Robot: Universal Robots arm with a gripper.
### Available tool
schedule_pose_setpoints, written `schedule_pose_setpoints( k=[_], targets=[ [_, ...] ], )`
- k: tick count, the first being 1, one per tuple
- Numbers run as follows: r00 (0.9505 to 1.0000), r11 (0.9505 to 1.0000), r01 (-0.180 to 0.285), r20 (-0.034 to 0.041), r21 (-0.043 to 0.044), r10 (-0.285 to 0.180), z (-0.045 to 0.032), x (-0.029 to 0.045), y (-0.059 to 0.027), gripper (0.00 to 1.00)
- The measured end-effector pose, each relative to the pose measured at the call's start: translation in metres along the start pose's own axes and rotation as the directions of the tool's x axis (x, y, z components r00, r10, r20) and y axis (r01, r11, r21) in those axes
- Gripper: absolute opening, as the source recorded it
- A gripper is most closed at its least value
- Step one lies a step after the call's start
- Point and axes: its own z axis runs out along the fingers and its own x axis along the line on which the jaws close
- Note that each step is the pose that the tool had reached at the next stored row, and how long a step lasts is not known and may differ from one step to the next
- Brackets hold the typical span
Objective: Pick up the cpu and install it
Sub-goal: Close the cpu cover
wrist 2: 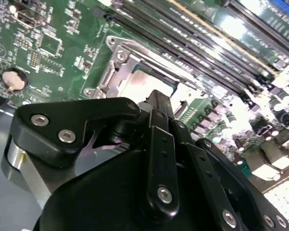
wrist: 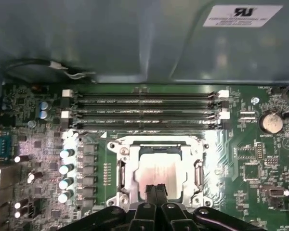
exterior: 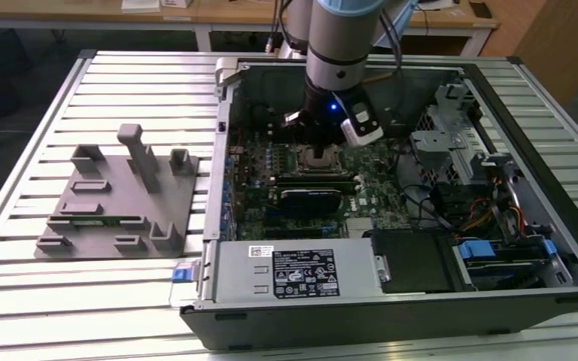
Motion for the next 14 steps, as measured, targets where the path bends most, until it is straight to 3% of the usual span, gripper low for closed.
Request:
schedule_pose_setpoints(
  k=[4,11,14],
  targets=[
    [1.0000,1.0000,0.000,0.0000,0.0027,0.000,-0.0004,-0.0024,0.0012,0.11],
    [1.0000,1.0000,0.000,0.0001,0.0025,0.000,-0.0129,-0.0026,0.0027,0.11],
    [1.0000,1.0000,0.000,0.0002,0.0022,0.000,-0.0135,-0.0026,0.0028,0.11]
  ],
)
